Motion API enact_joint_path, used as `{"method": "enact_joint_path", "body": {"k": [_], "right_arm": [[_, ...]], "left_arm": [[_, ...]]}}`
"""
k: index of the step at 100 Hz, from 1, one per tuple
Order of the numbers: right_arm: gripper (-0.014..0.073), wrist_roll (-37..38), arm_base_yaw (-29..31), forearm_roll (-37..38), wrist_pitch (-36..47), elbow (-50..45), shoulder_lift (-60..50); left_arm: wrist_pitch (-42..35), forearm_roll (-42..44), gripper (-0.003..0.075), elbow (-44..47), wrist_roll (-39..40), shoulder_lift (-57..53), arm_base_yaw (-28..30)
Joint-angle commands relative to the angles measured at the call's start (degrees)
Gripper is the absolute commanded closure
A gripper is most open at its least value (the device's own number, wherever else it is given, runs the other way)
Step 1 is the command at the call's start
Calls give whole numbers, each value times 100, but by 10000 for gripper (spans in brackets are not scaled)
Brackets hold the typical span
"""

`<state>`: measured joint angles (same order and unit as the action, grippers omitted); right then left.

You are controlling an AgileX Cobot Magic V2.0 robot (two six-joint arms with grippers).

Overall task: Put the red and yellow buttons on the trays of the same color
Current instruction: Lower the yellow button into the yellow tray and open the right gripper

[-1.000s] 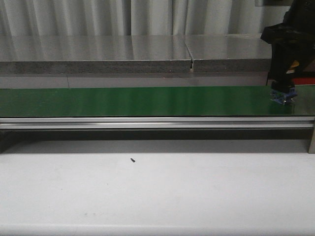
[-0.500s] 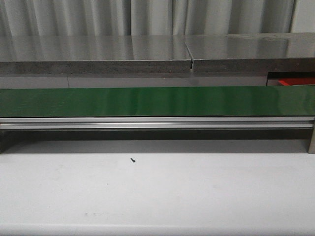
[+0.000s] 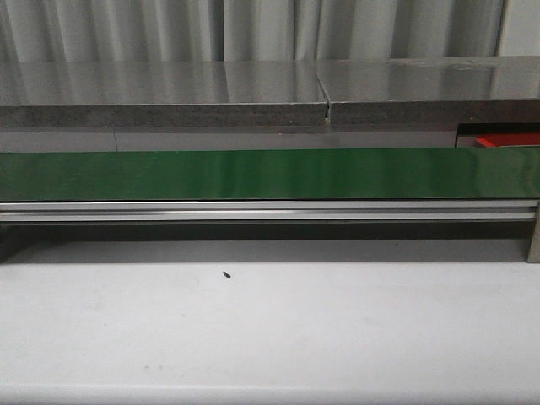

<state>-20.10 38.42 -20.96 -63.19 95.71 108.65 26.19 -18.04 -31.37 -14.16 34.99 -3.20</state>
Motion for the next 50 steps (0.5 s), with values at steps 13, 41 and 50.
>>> {"method": "enact_joint_path", "body": {"k": [13, 41, 50], "right_arm": [[484, 7, 34, -233, 294, 169, 200], [484, 7, 34, -226, 315, 157, 612], [484, 7, 34, -226, 345, 136, 671]], "left_arm": [[-391, -114, 739, -167, 16, 17, -48], [-391, -114, 739, -167, 16, 17, -48], [-391, -114, 739, -167, 16, 17, -48]]}}
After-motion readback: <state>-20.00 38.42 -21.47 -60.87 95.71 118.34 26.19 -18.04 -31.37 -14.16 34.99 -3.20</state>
